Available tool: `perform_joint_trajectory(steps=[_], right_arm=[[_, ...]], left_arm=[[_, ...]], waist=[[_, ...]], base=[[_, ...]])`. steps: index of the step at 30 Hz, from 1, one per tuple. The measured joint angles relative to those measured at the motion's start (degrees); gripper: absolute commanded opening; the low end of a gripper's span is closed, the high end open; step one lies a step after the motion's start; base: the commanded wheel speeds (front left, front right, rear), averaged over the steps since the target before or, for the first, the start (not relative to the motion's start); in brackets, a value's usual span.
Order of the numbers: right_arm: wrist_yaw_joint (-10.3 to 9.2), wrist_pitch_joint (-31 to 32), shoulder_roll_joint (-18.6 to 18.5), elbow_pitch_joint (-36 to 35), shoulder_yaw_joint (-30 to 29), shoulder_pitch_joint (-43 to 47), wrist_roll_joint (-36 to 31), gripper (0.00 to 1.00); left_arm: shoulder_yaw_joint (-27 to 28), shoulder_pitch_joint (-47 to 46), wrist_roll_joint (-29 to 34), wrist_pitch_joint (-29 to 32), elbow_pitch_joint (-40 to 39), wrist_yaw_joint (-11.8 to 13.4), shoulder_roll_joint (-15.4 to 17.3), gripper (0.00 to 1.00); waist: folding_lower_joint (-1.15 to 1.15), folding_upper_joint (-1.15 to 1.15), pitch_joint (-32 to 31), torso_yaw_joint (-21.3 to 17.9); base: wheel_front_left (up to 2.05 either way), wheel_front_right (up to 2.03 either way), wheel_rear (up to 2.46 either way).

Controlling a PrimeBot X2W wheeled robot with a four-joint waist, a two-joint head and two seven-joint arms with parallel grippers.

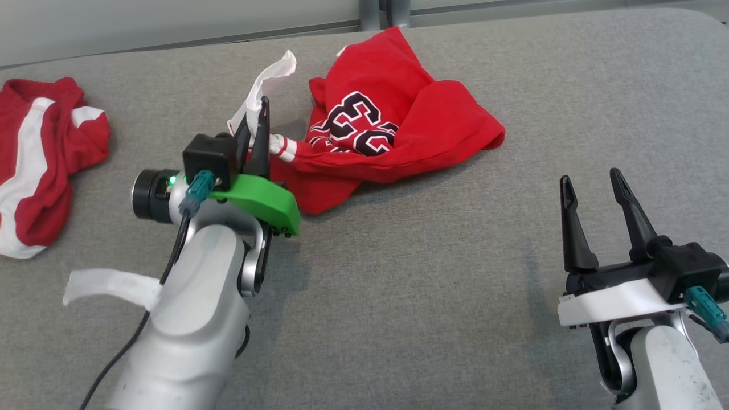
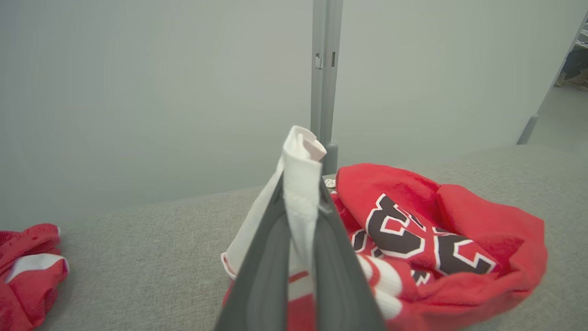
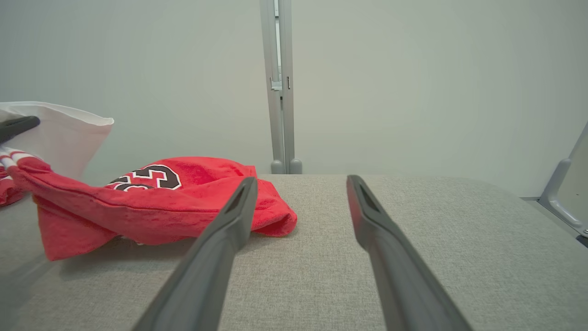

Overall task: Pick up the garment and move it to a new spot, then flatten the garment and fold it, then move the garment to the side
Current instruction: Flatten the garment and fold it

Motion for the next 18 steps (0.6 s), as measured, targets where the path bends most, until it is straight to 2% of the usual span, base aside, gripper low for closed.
perform_joint_trajectory(steps=[5, 8, 12, 18], right_arm=[[0.0, 0.0, 0.01, 0.38, -0.14, 0.85, -0.38, 1.0], [0.0, 0.0, -0.01, 0.38, -0.36, 0.83, -0.38, 1.0], [0.0, 0.0, 0.0, 0.52, 0.09, 0.82, -0.34, 1.0], [0.0, 0.0, 0.0, 0.88, 0.22, 0.82, -0.25, 1.0]], left_arm=[[4.01, 8.0, 1.38, -0.02, -6.79, 0.11, -0.44, 0.0], [7.57, 14.19, 1.88, -0.02, -10.22, 1.51, -0.93, 0.0], [10.32, 19.52, 1.53, -0.02, -10.46, 2.59, -1.04, 0.0], [11.95, 23.85, -8.11, -0.02, -8.06, 3.81, -1.13, 0.0]], waist=[[0.0, 0.0, -0.69, 2.36], [0.0, 0.0, -1.22, 3.94], [0.0, 0.0, -1.54, 5.04], [0.0, 0.0, -1.82, 5.56]], base=[[0.0, 0.0, 0.0], [0.0, 0.0, 0.0], [0.0, 0.0, 0.0], [0.0, 0.0, 0.0]])
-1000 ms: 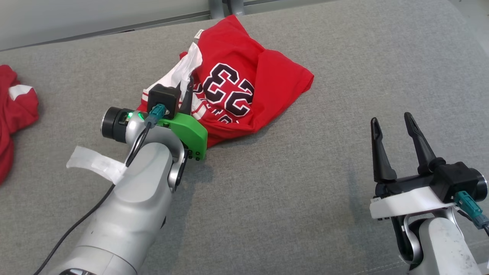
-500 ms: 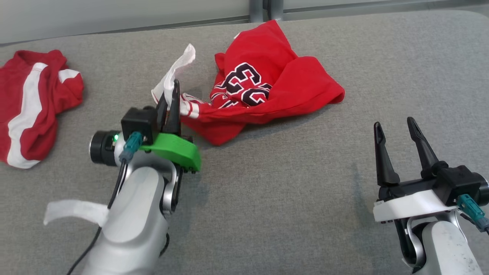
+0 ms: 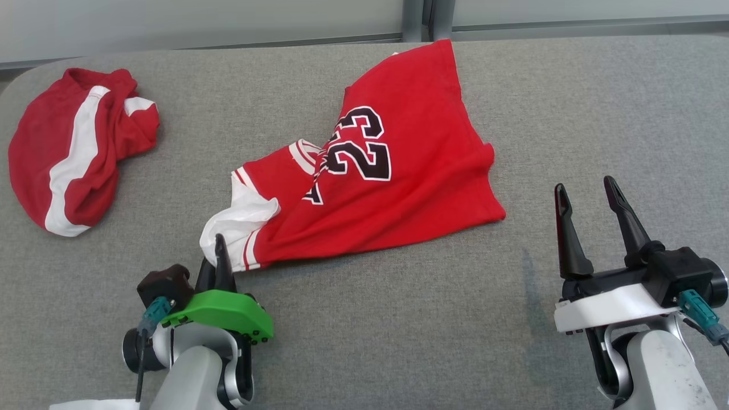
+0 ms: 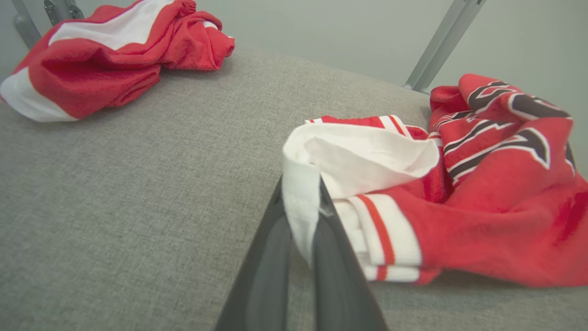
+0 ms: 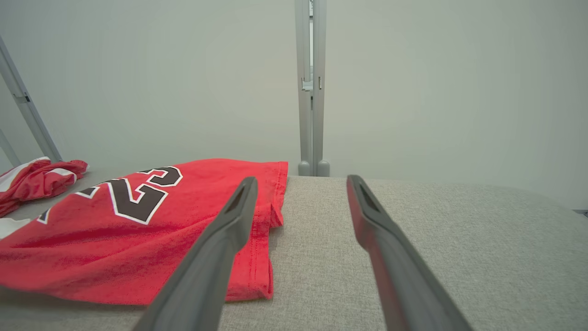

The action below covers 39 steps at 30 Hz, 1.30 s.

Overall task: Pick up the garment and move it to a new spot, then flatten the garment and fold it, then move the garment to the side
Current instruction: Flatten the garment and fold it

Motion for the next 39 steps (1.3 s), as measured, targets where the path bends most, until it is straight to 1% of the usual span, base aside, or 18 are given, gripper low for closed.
perform_joint_trajectory(steps=[3, 4, 5, 7, 8, 9, 10, 14, 17, 21, 25, 28, 31, 35, 36, 39], right_arm=[[0.0, 0.0, 0.0, 0.13, 0.05, 0.01, -0.02, 1.0], [0.0, 0.0, -0.01, 0.22, 0.1, 0.01, -0.03, 1.0], [0.0, 0.0, -0.01, 0.25, 0.13, 0.01, -0.03, 1.0], [0.0, 0.0, 0.0, 0.25, 0.19, 0.01, -0.03, 1.0], [0.0, 0.0, 0.0, 0.26, 0.18, 0.01, -0.04, 1.0], [0.0, 0.0, 0.0, 0.26, 0.15, 0.01, -0.1, 1.0], [0.0, 0.0, -0.01, 0.26, 0.14, 0.02, -0.11, 1.0], [0.0, -0.01, -0.01, 0.24, -0.23, 0.03, -0.13, 1.0], [0.0, 0.0, 0.0, 0.21, -0.43, 0.06, -0.13, 1.0], [0.0, -0.01, 0.0, 0.19, -0.68, 0.08, -0.13, 1.0], [0.0, 0.0, 0.0, 0.21, -0.76, 0.1, -0.12, 1.0], [0.0, 0.0, 0.0, 0.24, -0.67, 0.12, -0.12, 1.0], [0.0, 0.0, -0.01, 0.29, -0.41, 0.21, -0.11, 1.0], [0.0, -0.01, -0.01, 0.57, 0.37, 0.27, -0.1, 1.0], [0.0, 0.0, 0.01, 0.66, 0.74, 0.27, -0.1, 1.0], [0.0, 0.0, 0.0, 0.76, 1.0, 0.29, -0.1, 1.0]], left_arm=[[0.43, 0.8, -4.38, 0.0, 0.99, 0.52, -0.05, 0.0], [0.94, 1.08, -6.08, 0.0, 1.04, 1.01, -0.08, 0.03], [1.3, 1.37, -7.76, 0.0, 1.01, 1.51, -0.05, 0.14], [1.27, 1.87, -9.06, 0.0, 0.98, 2.21, -0.04, 0.33], [1.14, 1.99, -9.32, 0.0, 0.91, 2.38, -0.04, 0.45], [0.94, 2.08, -9.55, 0.0, 0.82, 2.61, -0.05, 0.75], [0.75, 2.21, -9.88, 0.0, 0.68, 2.79, -0.05, 1.0], [0.82, 2.94, -9.4, 0.0, -0.74, 3.21, -0.07, 1.0], [1.82, 2.96, -6.67, -0.01, -2.55, 3.13, -0.07, 1.0], [2.97, 3.0, -2.47, -0.01, -4.67, 1.93, -0.03, 1.0], [1.14, 2.81, 2.9, -0.01, -4.78, -0.2, -0.03, 1.0], [-1.99, 1.57, 6.43, 0.0, -1.62, -2.18, -0.05, 1.0], [-4.49, -1.33, 7.99, 0.0, 2.44, -3.44, -0.08, 1.0], [-6.01, -5.27, 8.09, -0.01, 8.89, -3.91, -0.08, 1.0], [-6.53, -7.47, 8.28, -0.01, 12.62, -3.81, -0.07, 1.0], [-7.31, -10.25, 8.89, 0.46, 17.85, -3.12, -0.08, 1.0]], waist=[[0.0, 0.0, -0.2, 0.01], [0.0, 0.0, -0.25, -0.02], [0.0, 0.0, -0.29, -0.05], [0.0, 0.0, -0.28, -0.07], [0.0, 0.0, -0.28, -0.06], [0.0, 0.0, -0.28, -0.04], [0.0, 0.0, -0.28, -0.03], [0.0, 0.0, -0.24, 0.27], [0.0, 0.0, -0.32, 0.57], [0.0, 0.0, -0.55, 0.88], [0.0, 0.0, -0.85, 0.98], [0.0, 0.0, -0.99, 0.71], [0.0, 0.0, -1.03, 0.18], [0.0, 0.0, -1.09, -0.85], [0.0, 0.0, -1.11, -1.51], [0.0, 0.0, -1.15, -2.55]], base=[[0.0, 0.0, 0.0], [0.0, 0.0, 0.0], [0.0, 0.0, 0.0], [0.0, 0.0, 0.0], [0.0, 0.0, 0.0], [0.0, 0.0, 0.0], [0.0, 0.0, 0.0], [0.0, 0.0, 0.0], [0.0, 0.0, 0.0], [0.0, 0.0, 0.0], [0.0, 0.0, 0.0], [0.0, 0.0, 0.0], [0.0, 0.0, 0.0], [0.0, 0.0, 0.0], [0.0, 0.0, 0.0], [0.0, 0.0, 0.0]])
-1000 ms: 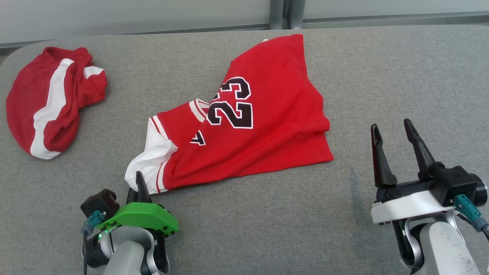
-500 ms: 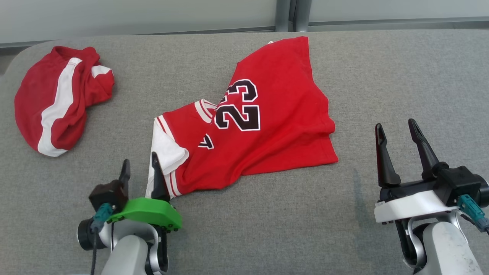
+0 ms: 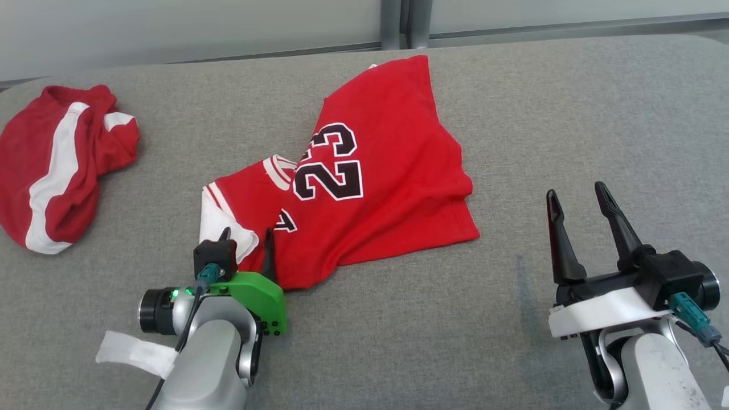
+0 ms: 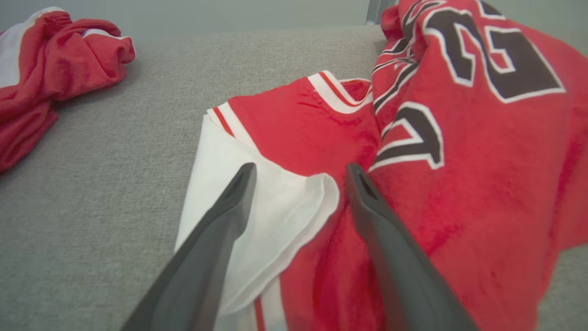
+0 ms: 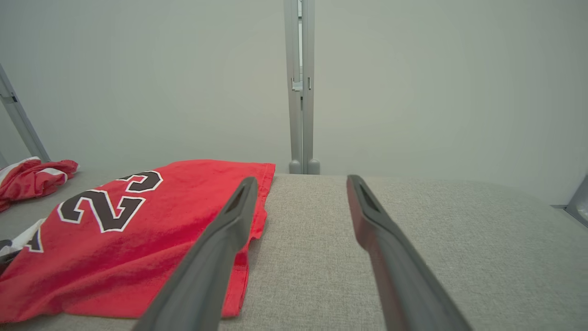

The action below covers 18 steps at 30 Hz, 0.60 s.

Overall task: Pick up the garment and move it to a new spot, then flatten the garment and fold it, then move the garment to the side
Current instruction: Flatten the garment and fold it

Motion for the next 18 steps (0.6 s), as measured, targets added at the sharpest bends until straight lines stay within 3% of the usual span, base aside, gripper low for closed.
perform_joint_trajectory(steps=[3, 4, 5, 6, 7, 12, 18], right_arm=[[0.0, 0.0, -0.01, -0.01, -0.23, 0.38, 0.0, 1.0], [0.0, 0.0, 0.0, -0.02, -0.3, 0.7, 0.0, 1.0], [0.0, 0.0, -0.01, 0.0, -0.41, 0.99, 0.0, 1.0], [0.0, 0.0, -0.02, 0.0, -0.48, 1.1, 0.0, 1.0], [0.0, 0.0, -0.01, 0.0, -0.56, 1.11, -0.01, 1.0], [0.0, 0.0, -0.01, 0.01, -0.7, 1.81, -0.01, 1.0], [0.0, 0.0, -0.01, -0.19, -0.56, 1.96, -0.01, 1.0]], left_arm=[[-0.41, -2.21, 0.41, 0.0, 3.85, 0.3, 0.01, 0.99], [-0.34, -2.69, 0.41, -0.01, 4.63, 0.45, 0.0, 0.78], [-0.29, -3.08, 0.4, -0.01, 5.31, 0.53, 0.01, 0.48], [-0.16, -3.35, 0.31, -0.05, 5.79, 0.6, 0.0, 0.31], [-0.05, -3.44, 0.25, -0.08, 6.06, 0.6, 0.0, 0.0], [0.81, -3.05, -0.19, -0.32, 5.73, 0.52, 0.01, 0.0], [4.14, -0.19, -0.52, -0.43, -1.83, 1.37, 0.45, 0.0]], waist=[[0.0, 0.0, -0.07, -0.89], [0.0, 0.0, -0.12, -1.09], [0.0, 0.0, -0.2, -1.23], [0.0, 0.0, -0.3, -1.29], [0.0, 0.0, -0.41, -1.31], [0.0, 0.0, -1.02, -0.67], [0.0, 0.0, -1.48, 0.79]], base=[[0.0, 0.0, 0.0], [0.0, 0.0, 0.0], [0.0, 0.0, 0.0], [0.0, 0.0, 0.0], [0.0, 0.0, 0.0], [0.0, 0.0, 0.0], [0.0, 0.0, 0.0]])
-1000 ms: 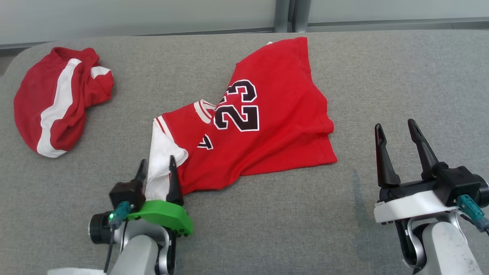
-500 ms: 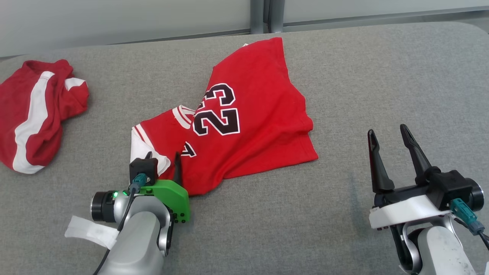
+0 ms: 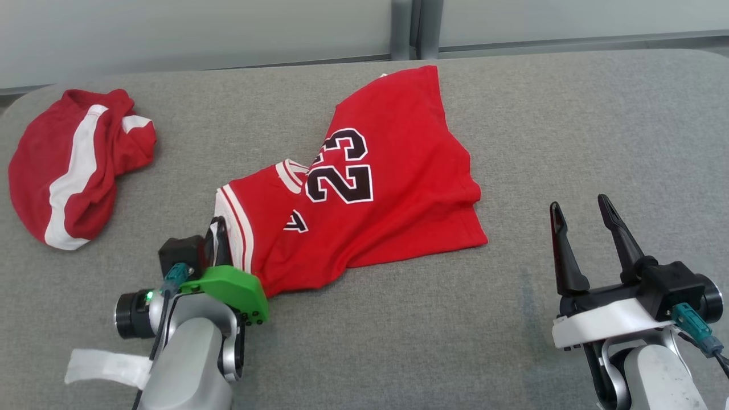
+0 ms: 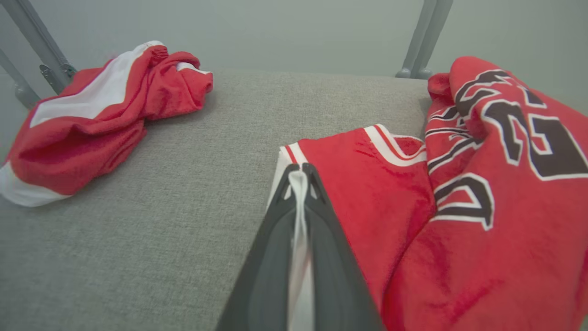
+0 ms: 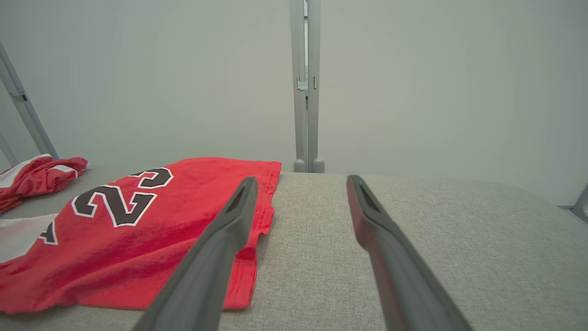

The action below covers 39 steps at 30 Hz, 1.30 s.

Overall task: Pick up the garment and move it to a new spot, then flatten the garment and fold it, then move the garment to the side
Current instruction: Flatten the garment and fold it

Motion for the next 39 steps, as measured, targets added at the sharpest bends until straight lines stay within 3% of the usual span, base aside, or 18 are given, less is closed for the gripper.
perform_joint_trajectory(steps=[6, 12, 13, 14, 25, 31, 39], right_arm=[[0.0, 0.0, 0.01, 0.14, 0.11, 0.13, 0.11, 1.0], [0.0, 0.0, 0.0, 0.19, -0.15, 0.16, 0.11, 1.0], [0.0, 0.0, 0.0, 0.22, -0.15, 0.19, 0.11, 1.0], [0.0, 0.0, 0.01, 0.29, -0.13, 0.22, 0.1, 1.0], [0.0, -0.01, 0.01, 3.49, -1.08, 1.42, 0.18, 1.0], [0.0, -0.01, 0.01, 11.26, -1.83, 2.13, 1.8, 1.0], [0.0, 0.64, 0.08, 22.42, 0.58, -3.7, 2.11, 1.0]], left_arm=[[6.49, 7.83, -0.03, -0.01, -8.44, 2.01, 1.07, 0.0], [9.6, 11.69, 0.02, -0.01, -9.39, 2.44, 1.01, 0.0], [9.89, 12.11, 0.02, -0.01, -9.25, 2.41, 0.99, 0.18], [10.18, 12.36, 0.04, -0.01, -9.22, 2.33, 0.94, 1.0], [15.44, 12.72, 2.78, -0.01, -13.61, 0.73, 0.77, 1.0], [15.9, 16.02, 6.87, 0.0, -21.54, -2.04, 0.67, 1.0], [13.48, 19.54, 8.67, -0.01, -29.24, -2.9, -0.19, 1.0]], waist=[[0.0, 0.0, -0.67, 2.18], [0.0, 0.0, -1.11, 3.2], [0.0, 0.0, -1.21, 3.35], [0.0, 0.0, -1.3, 3.48], [0.0, 0.0, -1.82, 3.31], [0.0, 0.0, -1.76, 3.85], [0.0, 0.0, -1.32, 6.7]], base=[[0.0, 0.0, 0.0], [0.0, 0.0, 0.0], [0.0, 0.0, 0.0], [0.0, 0.0, 0.0], [0.0, 0.0, 0.0], [0.0, 0.0, 0.0], [0.0, 0.0, 0.0]])
